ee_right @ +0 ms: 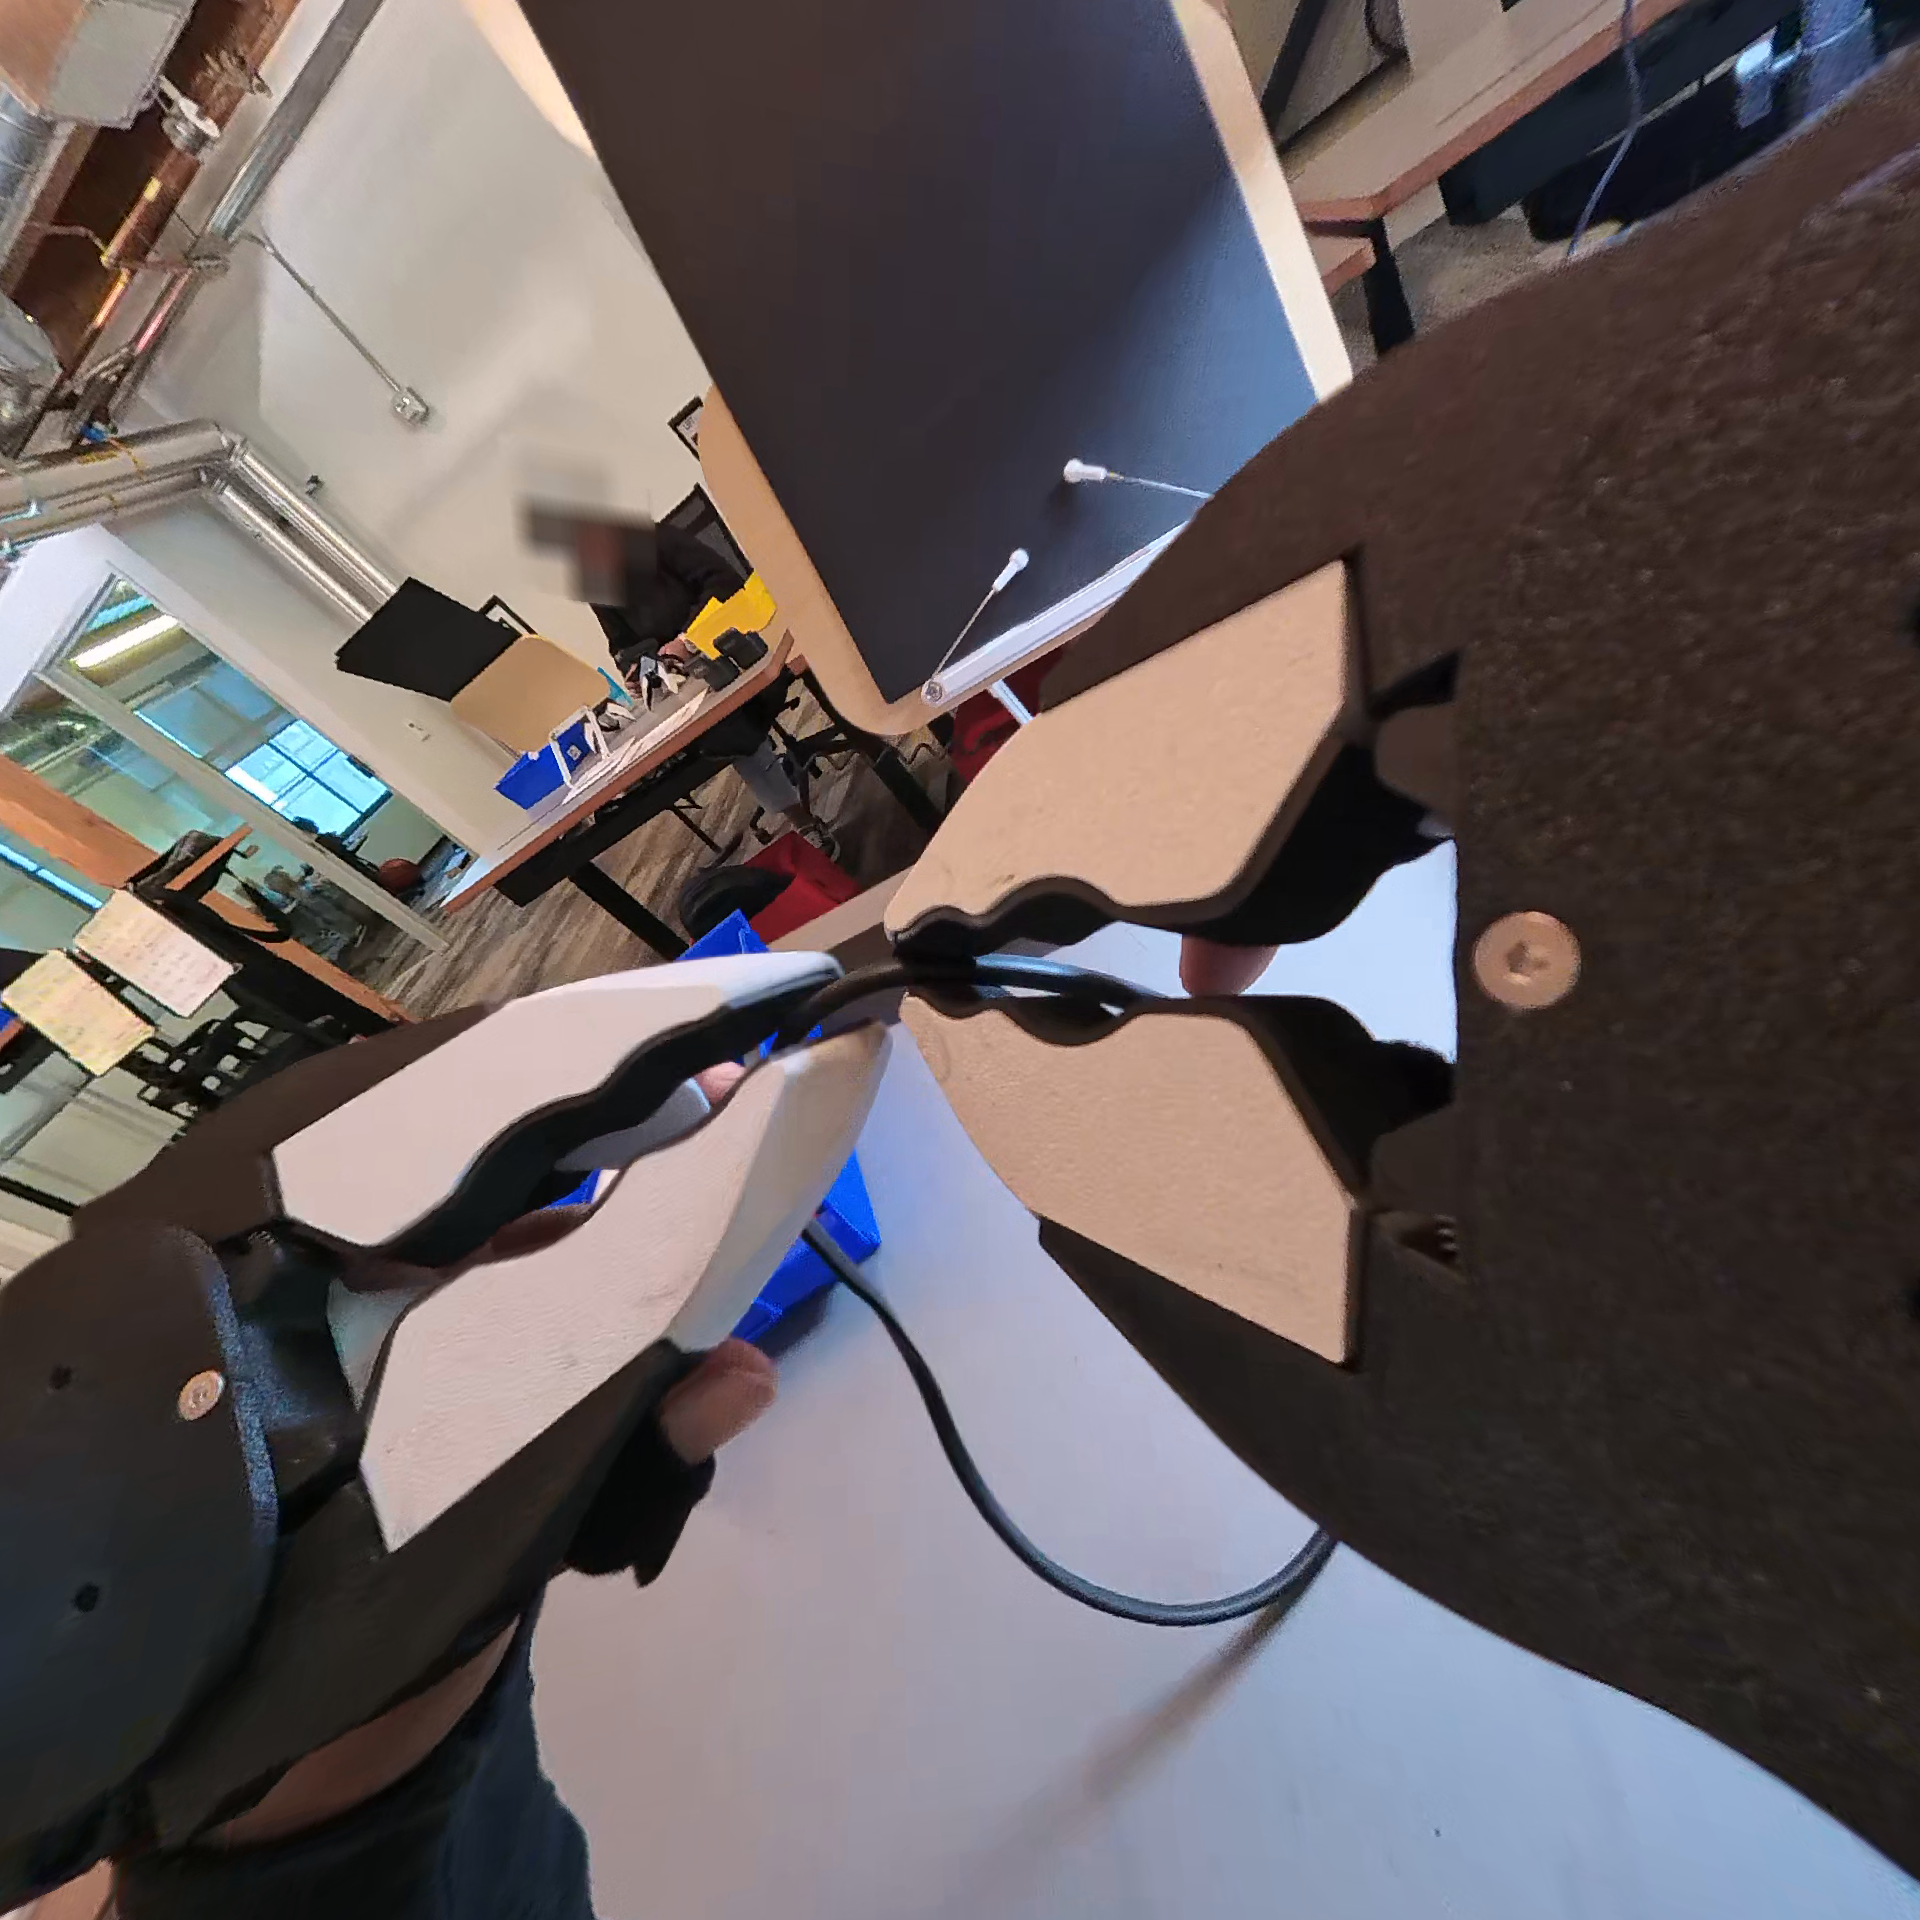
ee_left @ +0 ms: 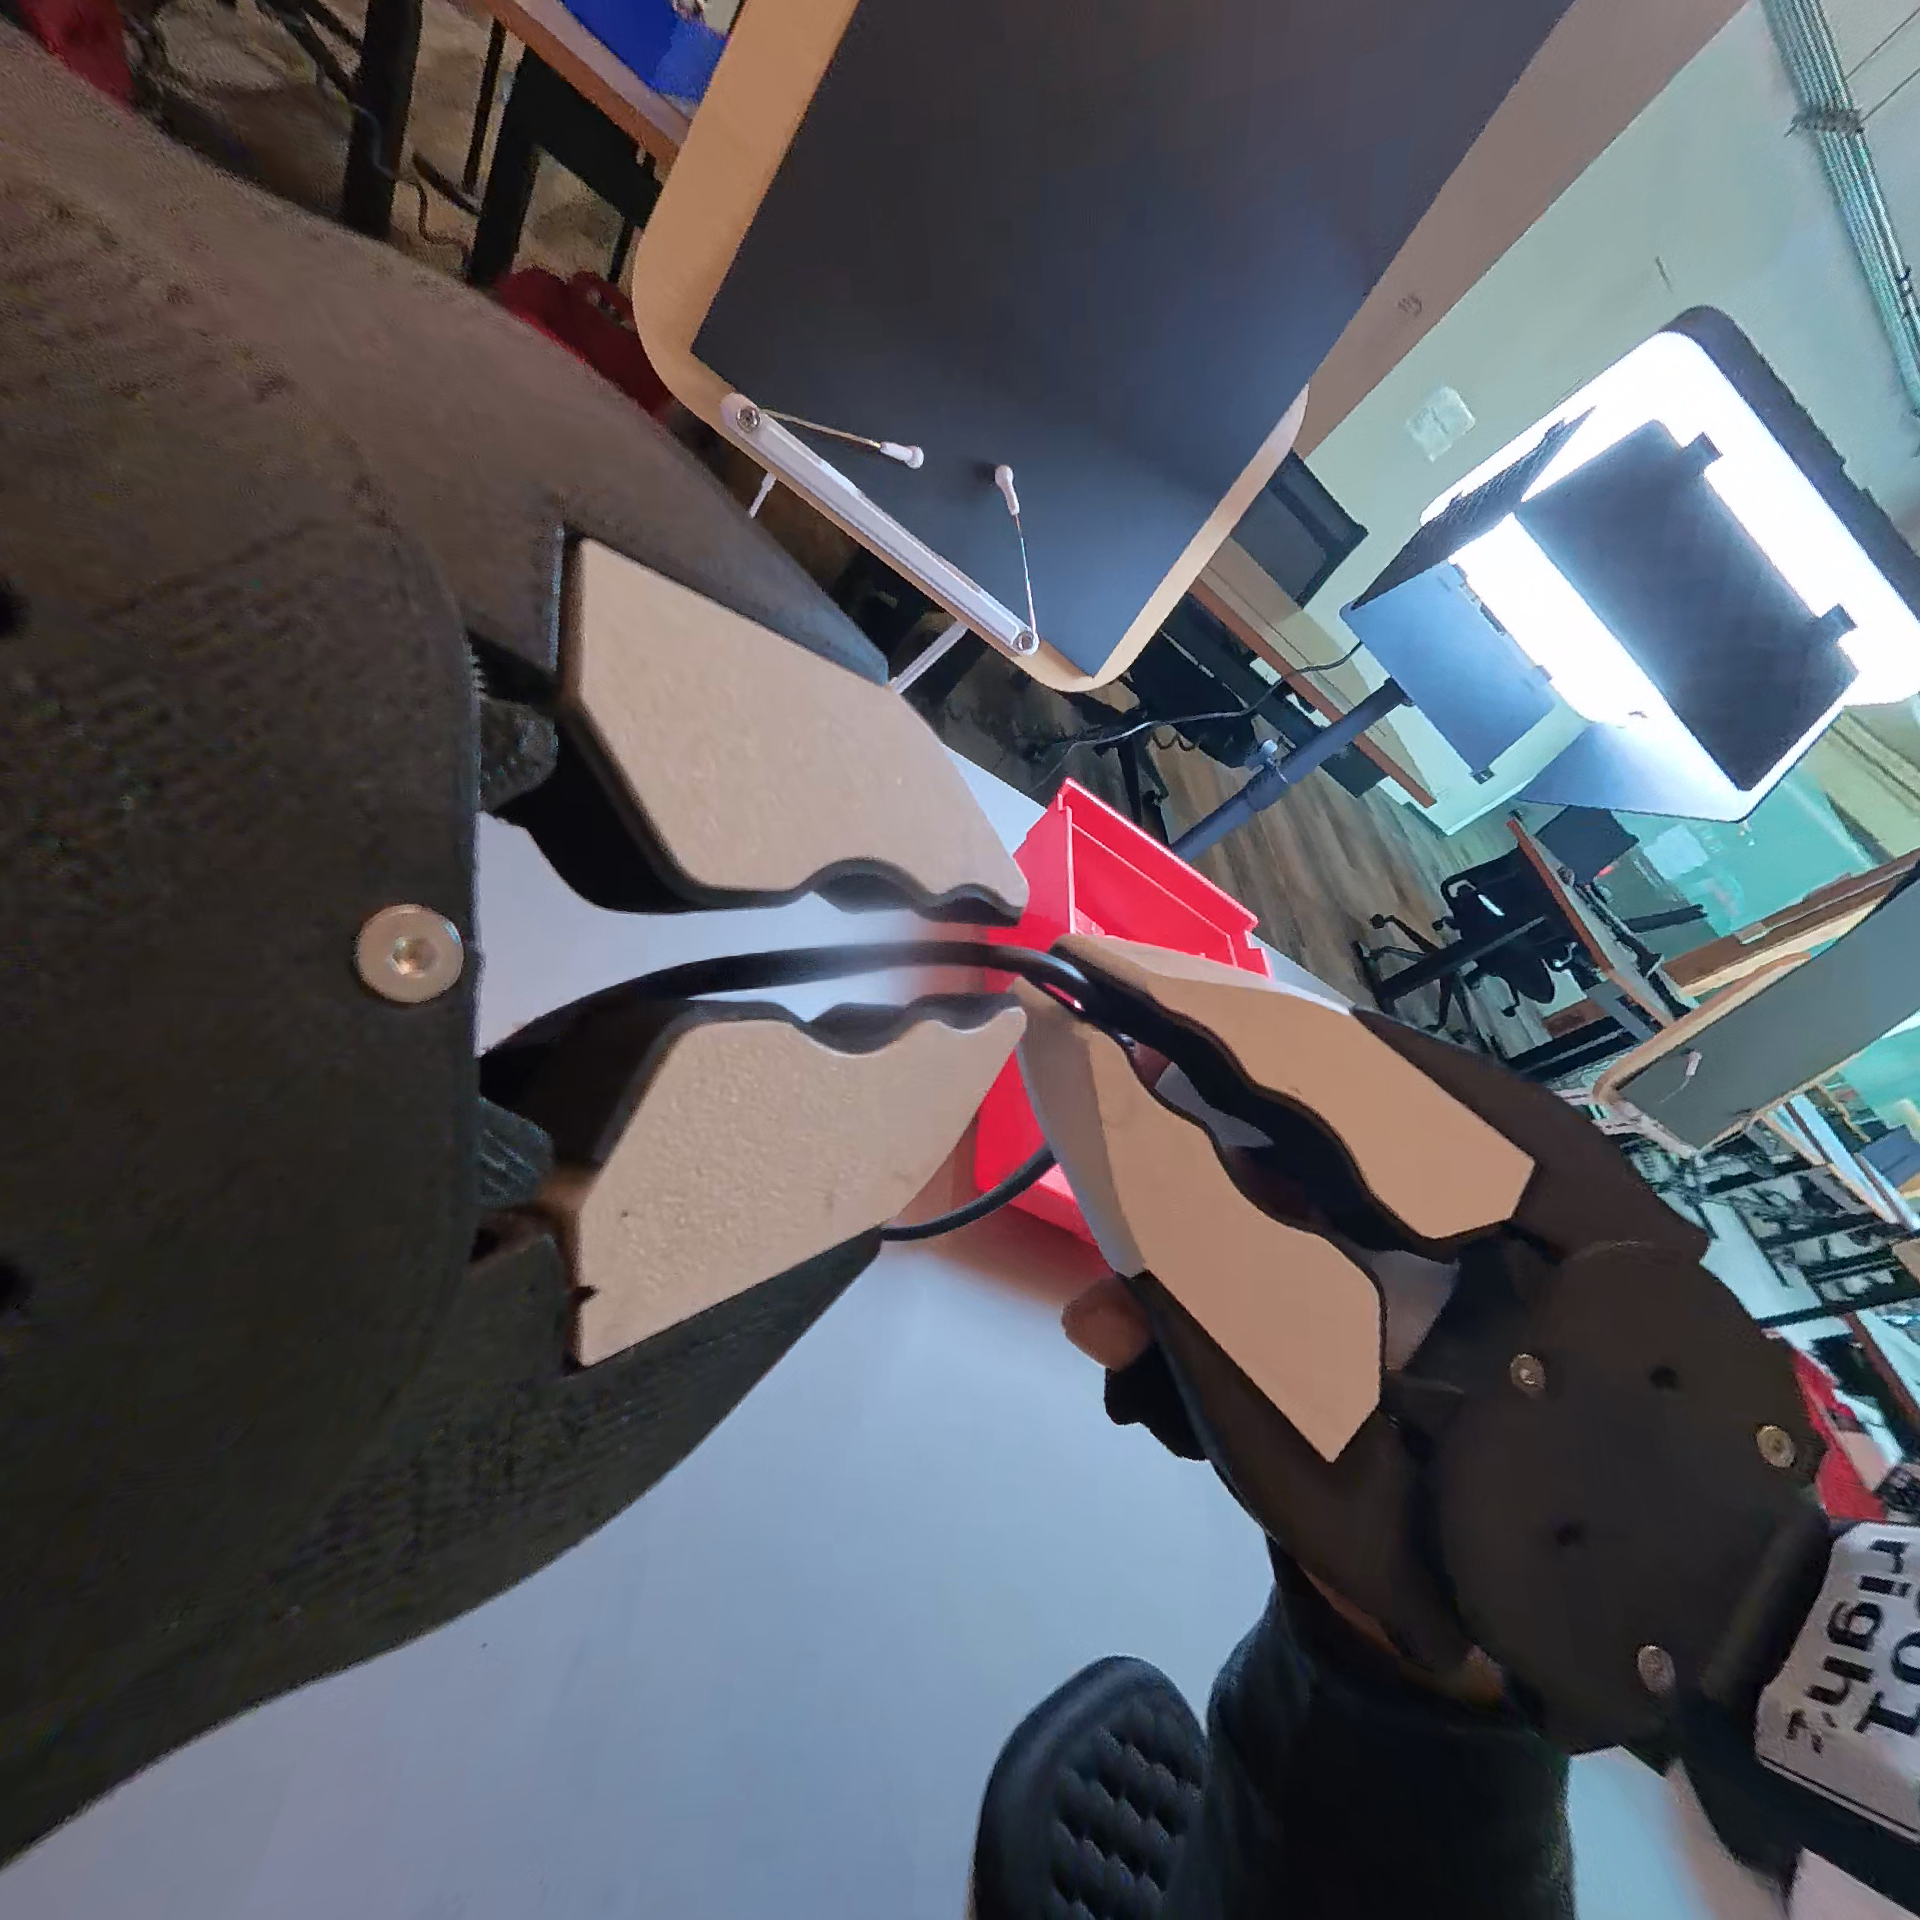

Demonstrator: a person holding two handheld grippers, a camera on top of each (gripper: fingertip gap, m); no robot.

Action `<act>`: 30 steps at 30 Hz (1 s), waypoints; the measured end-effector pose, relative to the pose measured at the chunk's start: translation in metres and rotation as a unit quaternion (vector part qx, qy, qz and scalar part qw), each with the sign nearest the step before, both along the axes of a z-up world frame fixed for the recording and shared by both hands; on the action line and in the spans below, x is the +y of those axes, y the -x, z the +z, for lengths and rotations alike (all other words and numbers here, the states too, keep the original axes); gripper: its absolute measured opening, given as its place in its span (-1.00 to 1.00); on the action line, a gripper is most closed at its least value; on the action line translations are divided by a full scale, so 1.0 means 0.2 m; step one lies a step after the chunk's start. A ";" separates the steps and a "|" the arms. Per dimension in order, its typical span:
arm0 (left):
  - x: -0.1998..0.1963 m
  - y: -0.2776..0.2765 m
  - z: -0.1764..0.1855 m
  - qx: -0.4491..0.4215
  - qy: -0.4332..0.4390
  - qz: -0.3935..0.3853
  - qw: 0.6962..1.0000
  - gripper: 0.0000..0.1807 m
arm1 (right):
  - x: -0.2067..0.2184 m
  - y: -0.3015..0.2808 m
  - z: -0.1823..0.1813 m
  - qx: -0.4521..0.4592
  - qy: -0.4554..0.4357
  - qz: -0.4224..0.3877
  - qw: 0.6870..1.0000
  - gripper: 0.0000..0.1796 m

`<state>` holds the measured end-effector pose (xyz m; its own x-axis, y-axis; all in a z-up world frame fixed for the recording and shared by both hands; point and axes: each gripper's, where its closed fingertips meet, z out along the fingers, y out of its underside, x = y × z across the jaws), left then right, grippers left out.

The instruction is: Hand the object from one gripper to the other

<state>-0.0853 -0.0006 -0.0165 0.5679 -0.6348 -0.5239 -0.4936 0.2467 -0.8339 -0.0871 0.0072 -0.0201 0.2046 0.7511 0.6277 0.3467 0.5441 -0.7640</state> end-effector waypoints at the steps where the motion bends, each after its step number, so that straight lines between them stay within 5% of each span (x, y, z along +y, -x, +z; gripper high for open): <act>1: 0.00 0.00 -0.01 0.009 -0.005 0.003 1.000 -0.92 | 0.00 0.01 -0.01 -0.006 -0.001 -0.001 1.000 -0.95; 9: 0.03 0.04 0.00 -0.002 0.001 0.025 1.000 -0.95 | 0.04 -0.01 0.00 0.013 0.016 -0.010 1.000 -0.84; 19: 0.03 0.02 -0.03 0.000 0.019 0.014 1.000 -0.82 | 0.04 0.00 -0.04 -0.024 -0.017 -0.024 0.999 -0.95; 30: 0.02 0.03 -0.01 -0.008 0.016 0.011 1.000 -0.95 | 0.05 -0.02 -0.04 -0.004 0.023 -0.008 1.000 -0.84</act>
<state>-0.0909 0.0035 -0.0181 0.5897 -0.6389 -0.4940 -0.4851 0.2087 -0.8492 -0.0840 0.0181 -0.0274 0.2123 0.7762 0.5937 0.3606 0.5024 -0.7858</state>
